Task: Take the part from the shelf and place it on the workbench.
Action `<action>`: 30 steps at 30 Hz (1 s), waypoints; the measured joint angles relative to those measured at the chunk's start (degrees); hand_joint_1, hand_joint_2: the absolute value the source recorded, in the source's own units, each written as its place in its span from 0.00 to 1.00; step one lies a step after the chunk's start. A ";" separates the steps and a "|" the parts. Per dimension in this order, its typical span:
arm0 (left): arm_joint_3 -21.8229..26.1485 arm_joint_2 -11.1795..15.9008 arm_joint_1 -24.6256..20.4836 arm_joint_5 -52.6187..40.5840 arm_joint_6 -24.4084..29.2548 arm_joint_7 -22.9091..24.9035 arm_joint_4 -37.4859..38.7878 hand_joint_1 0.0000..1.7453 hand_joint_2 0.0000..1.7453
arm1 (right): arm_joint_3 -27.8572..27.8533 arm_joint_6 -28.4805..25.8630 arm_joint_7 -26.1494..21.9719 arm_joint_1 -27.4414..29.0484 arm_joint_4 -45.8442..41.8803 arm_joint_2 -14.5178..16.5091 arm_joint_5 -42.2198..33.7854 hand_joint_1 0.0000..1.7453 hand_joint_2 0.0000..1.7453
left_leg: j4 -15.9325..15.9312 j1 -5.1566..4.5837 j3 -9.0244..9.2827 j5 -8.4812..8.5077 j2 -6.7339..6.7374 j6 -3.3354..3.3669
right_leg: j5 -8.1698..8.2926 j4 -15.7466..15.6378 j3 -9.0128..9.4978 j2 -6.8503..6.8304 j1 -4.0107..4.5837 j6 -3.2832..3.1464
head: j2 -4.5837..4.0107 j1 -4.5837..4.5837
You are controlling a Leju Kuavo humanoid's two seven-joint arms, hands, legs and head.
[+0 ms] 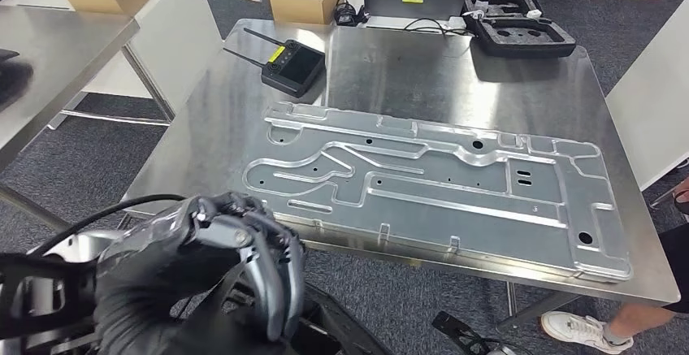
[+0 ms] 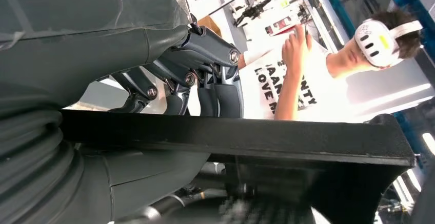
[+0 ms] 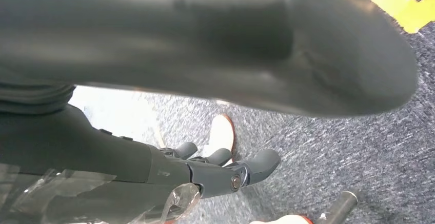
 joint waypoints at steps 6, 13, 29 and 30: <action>-1.65 -5.19 -9.28 -1.49 -1.85 -3.91 11.97 1.00 1.00 | 1.31 0.74 0.60 -1.30 0.00 0.68 1.78 0.00 0.00 | -14.16 -0.48 5.34 8.31 -0.05 1.53 | -0.10 -0.03 0.11 0.51 0.17 0.47 | 0.00 -0.01; -2.80 -11.15 -20.29 -8.55 1.07 -8.92 29.67 1.00 1.00 | 3.02 1.66 1.58 -2.27 0.00 1.26 3.54 0.00 0.00 | -17.35 -0.47 6.73 9.22 0.12 2.97 | -3.03 5.20 -2.66 0.14 0.07 2.47 | 0.00 0.21; -5.94 -16.62 -36.17 -22.93 17.78 -6.22 57.81 1.00 1.00 | 4.61 2.65 2.69 -3.47 0.00 2.05 4.74 0.00 0.00 | -6.34 -0.72 1.78 2.99 0.08 0.65 | 1.04 0.86 -2.24 -0.06 -0.26 0.52 | 0.00 0.16; -6.09 -16.69 -36.39 -23.33 18.25 -5.92 58.64 1.00 1.00 | 4.61 2.65 2.73 -3.52 0.00 2.05 4.83 0.00 0.00 | -2.09 -0.67 -0.36 1.40 0.09 0.52 | 0.99 0.86 -2.22 -0.06 -0.23 0.41 | 0.00 0.13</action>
